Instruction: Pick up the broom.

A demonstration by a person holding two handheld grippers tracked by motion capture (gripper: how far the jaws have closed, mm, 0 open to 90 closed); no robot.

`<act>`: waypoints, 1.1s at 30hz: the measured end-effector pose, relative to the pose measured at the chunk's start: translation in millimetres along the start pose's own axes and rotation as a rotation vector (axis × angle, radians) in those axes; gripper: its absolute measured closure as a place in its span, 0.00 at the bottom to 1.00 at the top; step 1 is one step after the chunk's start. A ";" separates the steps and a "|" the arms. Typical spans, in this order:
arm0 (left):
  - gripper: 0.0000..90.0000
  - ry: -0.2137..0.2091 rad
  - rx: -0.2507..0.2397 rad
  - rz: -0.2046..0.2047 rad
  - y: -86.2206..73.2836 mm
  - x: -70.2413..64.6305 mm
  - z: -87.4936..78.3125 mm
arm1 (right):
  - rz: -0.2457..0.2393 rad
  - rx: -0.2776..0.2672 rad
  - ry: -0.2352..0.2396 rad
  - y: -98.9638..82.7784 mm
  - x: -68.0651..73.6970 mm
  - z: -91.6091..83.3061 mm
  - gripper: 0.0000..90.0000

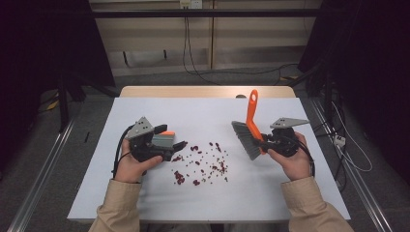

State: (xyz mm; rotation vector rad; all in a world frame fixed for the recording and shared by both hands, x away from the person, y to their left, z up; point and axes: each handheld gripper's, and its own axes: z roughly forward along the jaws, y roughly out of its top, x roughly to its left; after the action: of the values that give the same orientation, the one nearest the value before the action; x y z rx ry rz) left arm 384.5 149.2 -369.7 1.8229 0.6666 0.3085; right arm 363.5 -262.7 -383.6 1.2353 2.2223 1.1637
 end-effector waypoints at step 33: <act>0.10 0.031 -0.001 0.012 -4.5 7.9 -8.8 | -0.087 0.076 -0.081 -1.0 20.7 57.1 0.73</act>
State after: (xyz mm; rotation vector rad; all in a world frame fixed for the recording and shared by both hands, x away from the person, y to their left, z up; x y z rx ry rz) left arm 385.0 161.7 -371.7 1.8254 0.6775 0.3456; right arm 387.1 -217.8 -417.1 1.1807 2.2545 0.9877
